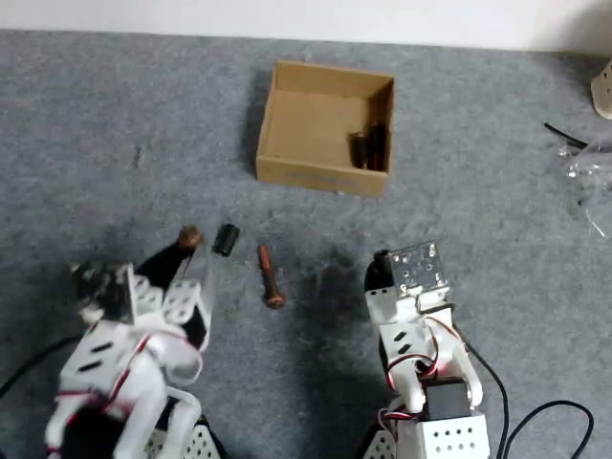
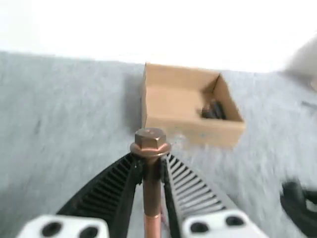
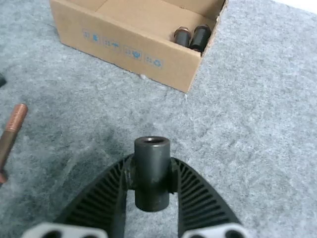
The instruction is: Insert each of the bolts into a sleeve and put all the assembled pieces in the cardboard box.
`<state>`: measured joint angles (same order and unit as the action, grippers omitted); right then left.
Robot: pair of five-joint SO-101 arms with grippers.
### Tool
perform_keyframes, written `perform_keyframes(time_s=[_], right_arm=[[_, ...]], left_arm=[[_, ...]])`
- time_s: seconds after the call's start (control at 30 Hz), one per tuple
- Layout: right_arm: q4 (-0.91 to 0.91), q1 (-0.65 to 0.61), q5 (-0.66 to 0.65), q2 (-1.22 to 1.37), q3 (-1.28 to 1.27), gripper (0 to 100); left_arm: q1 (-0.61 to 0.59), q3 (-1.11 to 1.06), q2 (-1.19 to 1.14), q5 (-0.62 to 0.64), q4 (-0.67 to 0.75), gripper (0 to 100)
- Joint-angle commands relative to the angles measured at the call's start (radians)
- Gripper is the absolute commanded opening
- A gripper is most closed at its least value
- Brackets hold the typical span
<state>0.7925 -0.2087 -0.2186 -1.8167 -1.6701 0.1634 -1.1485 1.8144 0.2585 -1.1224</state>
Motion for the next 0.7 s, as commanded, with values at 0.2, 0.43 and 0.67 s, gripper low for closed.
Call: perform_keyframes(time_s=[0.2, 0.43, 0.67], right_arm=[[-0.045, 0.015, 0.006, -0.021, -0.108, 0.4], [-0.053, 0.010, 0.014, -0.021, -0.108, 0.4], [-0.090, -0.056, 0.014, -0.021, -0.110, 0.4]], left_arm=[[-0.001, -0.430, 0.008, -0.011, 0.839, 1], [0.018, -0.547, 0.004, 0.040, 1.057, 1], [0.010, -0.547, 0.002, 0.189, 0.884, 1]])
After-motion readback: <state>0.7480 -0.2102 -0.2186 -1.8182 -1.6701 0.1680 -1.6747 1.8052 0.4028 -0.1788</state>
